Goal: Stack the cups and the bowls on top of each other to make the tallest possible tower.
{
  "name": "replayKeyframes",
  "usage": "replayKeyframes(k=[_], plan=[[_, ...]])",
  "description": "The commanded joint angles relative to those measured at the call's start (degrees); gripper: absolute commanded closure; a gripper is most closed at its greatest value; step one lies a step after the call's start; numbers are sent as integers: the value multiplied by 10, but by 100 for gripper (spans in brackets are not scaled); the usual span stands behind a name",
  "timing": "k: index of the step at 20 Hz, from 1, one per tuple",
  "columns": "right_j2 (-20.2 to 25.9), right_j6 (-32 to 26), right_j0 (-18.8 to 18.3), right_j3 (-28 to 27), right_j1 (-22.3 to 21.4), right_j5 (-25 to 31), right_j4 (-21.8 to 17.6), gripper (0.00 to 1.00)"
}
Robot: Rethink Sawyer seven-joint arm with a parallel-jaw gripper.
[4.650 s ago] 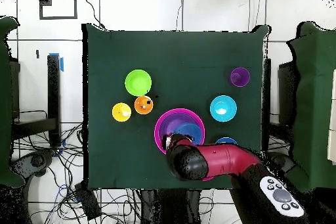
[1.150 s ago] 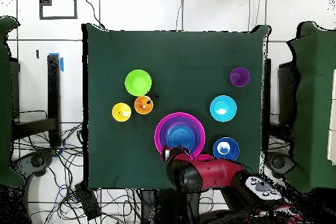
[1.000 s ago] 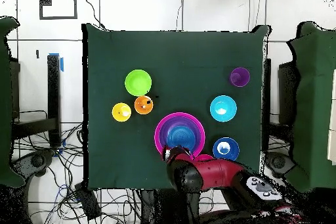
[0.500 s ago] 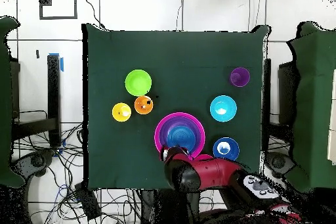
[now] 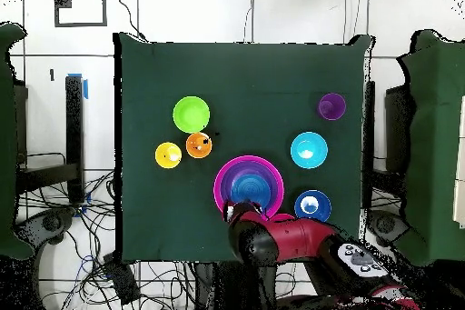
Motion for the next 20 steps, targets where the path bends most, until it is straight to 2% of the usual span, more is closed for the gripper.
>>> replayKeyframes(k=[1, 11, 15, 17, 20], plan=[[48, 21, 15, -30, -36, 79, 15, 0], [101, -3, 7, 12, -167, 208, 85, 0], [107, 12, 32, 34, -230, 252, 128, 0], [101, 22, 49, 34, -242, 265, 140, 0], [90, 36, 70, 26, -237, 263, 144, 0]])
